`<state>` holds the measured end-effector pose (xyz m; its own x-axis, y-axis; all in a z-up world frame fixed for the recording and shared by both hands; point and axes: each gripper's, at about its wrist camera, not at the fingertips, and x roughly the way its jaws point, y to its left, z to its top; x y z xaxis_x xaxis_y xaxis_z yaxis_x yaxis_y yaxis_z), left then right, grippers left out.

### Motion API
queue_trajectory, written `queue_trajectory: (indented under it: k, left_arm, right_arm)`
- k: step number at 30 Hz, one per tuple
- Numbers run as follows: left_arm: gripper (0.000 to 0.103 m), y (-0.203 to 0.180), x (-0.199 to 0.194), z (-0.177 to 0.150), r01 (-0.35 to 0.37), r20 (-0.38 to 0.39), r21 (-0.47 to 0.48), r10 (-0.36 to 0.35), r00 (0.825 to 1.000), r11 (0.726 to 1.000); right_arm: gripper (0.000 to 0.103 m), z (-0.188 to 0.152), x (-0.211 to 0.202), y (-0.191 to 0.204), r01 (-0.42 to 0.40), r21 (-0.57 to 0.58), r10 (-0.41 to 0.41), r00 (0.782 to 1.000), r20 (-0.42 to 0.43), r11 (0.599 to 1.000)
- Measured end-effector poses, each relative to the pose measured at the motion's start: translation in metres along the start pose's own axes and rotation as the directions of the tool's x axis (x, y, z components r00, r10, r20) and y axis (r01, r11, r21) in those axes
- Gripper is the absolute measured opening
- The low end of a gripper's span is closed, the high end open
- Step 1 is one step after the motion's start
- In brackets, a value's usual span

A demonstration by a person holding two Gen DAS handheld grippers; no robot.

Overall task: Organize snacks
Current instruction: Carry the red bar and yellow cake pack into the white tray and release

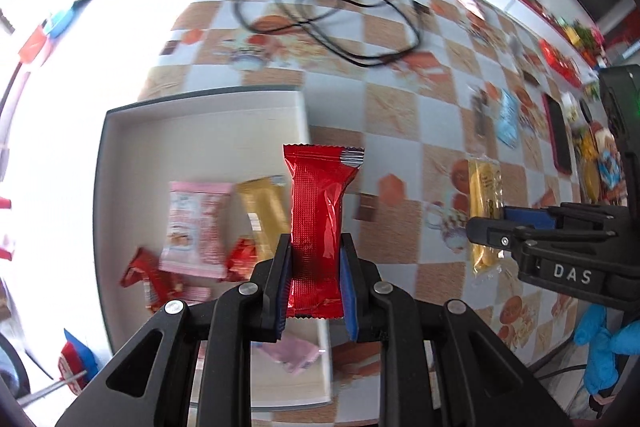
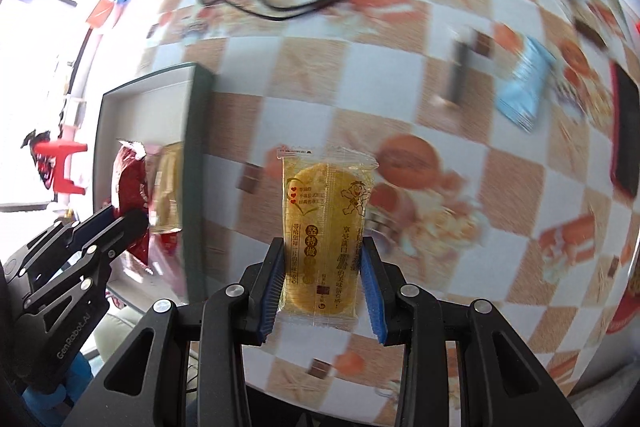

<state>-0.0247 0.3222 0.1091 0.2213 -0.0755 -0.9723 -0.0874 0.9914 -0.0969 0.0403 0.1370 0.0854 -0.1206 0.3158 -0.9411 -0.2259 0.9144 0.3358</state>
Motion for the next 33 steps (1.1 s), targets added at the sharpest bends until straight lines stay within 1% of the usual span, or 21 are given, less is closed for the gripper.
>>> queue_trajectory:
  k: [5, 14, 23, 28, 33]
  left_arm:
    - [0.024, 0.037, -0.001, 0.001, -0.027, 0.003, -0.058, 0.027, 1.0, 0.998]
    - [0.024, 0.081, 0.007, -0.001, -0.059, -0.014, -0.135, 0.058, 0.998, 0.989]
    - [0.024, 0.103, 0.02, -0.003, -0.077, -0.044, -0.176, 0.071, 0.997, 0.981]
    - [0.024, 0.109, 0.03, -0.005, -0.082, -0.065, -0.188, 0.071, 0.995, 0.979]
    - [0.024, 0.111, 0.038, -0.01, -0.086, -0.087, -0.189, 0.07, 0.994, 0.978]
  right_arm:
    - [0.038, 0.005, 0.005, 0.034, -0.008, -0.069, 0.007, 1.0, -0.004, 0.998]
    - [0.038, 0.019, 0.013, 0.087, -0.024, -0.163, 0.021, 1.0, -0.022, 0.986]
    - [0.038, 0.034, 0.032, 0.128, -0.034, -0.21, 0.025, 0.999, -0.044, 0.977]
    - [0.038, 0.04, 0.043, 0.142, -0.036, -0.219, 0.023, 0.998, -0.063, 0.975]
    - [0.038, 0.042, 0.054, 0.149, -0.028, -0.231, 0.009, 0.997, -0.081, 0.973]
